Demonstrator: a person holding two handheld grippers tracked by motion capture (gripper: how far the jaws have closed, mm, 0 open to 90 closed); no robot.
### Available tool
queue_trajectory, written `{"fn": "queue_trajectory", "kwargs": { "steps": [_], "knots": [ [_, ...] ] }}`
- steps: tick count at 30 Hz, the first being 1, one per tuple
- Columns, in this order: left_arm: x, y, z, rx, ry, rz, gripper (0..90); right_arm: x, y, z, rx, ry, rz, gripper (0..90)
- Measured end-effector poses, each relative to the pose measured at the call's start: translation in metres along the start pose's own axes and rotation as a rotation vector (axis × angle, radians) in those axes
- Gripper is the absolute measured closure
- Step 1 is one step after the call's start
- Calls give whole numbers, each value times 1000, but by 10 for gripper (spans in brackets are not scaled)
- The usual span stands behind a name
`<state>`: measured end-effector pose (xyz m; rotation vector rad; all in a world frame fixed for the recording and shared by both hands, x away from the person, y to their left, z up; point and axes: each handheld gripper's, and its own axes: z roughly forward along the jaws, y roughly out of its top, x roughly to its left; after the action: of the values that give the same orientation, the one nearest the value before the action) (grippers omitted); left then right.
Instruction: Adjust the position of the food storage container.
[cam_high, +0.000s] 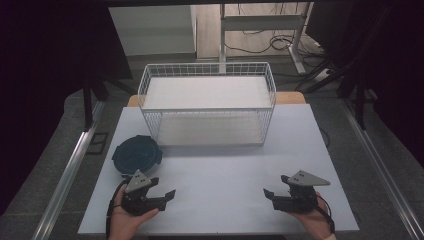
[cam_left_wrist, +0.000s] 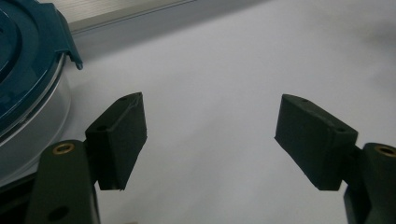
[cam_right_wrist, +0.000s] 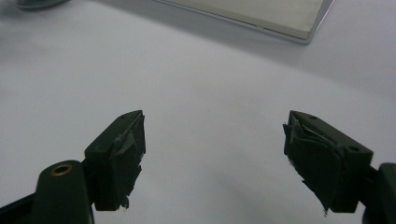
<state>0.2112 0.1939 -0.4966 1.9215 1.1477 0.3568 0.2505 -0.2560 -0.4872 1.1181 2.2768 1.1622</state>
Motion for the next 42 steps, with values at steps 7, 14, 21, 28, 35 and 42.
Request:
{"fn": "queue_trajectory", "kwargs": {
  "steps": [7, 14, 21, 28, 35, 42],
  "knots": [
    [-3, 3, 0, 8, -9, 11, 252, -1, 0, 3, 14, -2, -6, 209],
    [-3, 15, -5, -12, -14, 5, 254, -7, 2, 8, 28, 30, 1, 209],
    [3, 20, -13, 3, 0, -31, 262, -9, 4, 9, 38, 52, -15, 209],
    [13, 33, -24, -5, 11, -33, 264, -7, 4, 9, 42, 48, -6, 207],
    [29, 44, -26, -2, 27, -23, 253, -7, 3, 8, 47, 39, -6, 203],
    [47, 59, -36, 5, 46, -7, 320, -12, 2, 7, 27, -4, 18, 202]
  ]
}}
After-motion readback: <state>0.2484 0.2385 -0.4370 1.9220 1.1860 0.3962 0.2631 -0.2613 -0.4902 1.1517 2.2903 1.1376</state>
